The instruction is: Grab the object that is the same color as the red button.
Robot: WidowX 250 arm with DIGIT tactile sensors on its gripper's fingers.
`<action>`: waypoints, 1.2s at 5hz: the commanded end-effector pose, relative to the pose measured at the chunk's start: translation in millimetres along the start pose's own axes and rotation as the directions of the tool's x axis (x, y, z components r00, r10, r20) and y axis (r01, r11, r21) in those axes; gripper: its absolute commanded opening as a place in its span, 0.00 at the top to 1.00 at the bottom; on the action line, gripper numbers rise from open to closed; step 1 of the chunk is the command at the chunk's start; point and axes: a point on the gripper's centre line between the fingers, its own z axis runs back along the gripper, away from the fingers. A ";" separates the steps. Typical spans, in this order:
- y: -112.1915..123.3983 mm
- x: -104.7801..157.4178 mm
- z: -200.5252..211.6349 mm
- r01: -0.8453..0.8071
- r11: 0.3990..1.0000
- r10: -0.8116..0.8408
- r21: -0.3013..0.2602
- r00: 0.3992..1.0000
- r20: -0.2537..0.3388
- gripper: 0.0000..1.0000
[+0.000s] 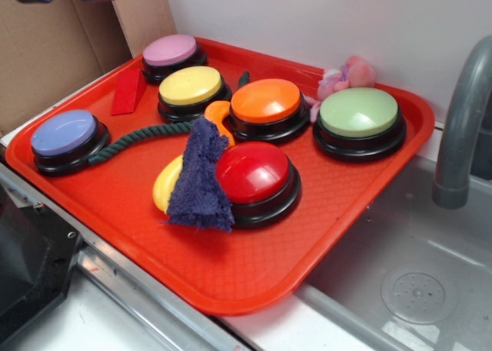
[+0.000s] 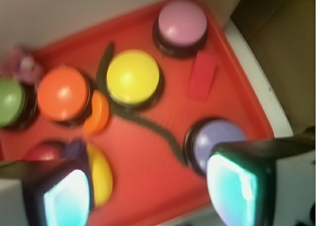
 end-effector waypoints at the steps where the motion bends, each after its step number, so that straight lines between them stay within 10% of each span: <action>1: 46.4 57.1 -49.6 -0.198 0.980 0.194 0.010 0.970 0.147 0.00; 6: 91.4 71.9 -137.0 -0.305 0.951 0.295 0.047 0.943 0.156 0.00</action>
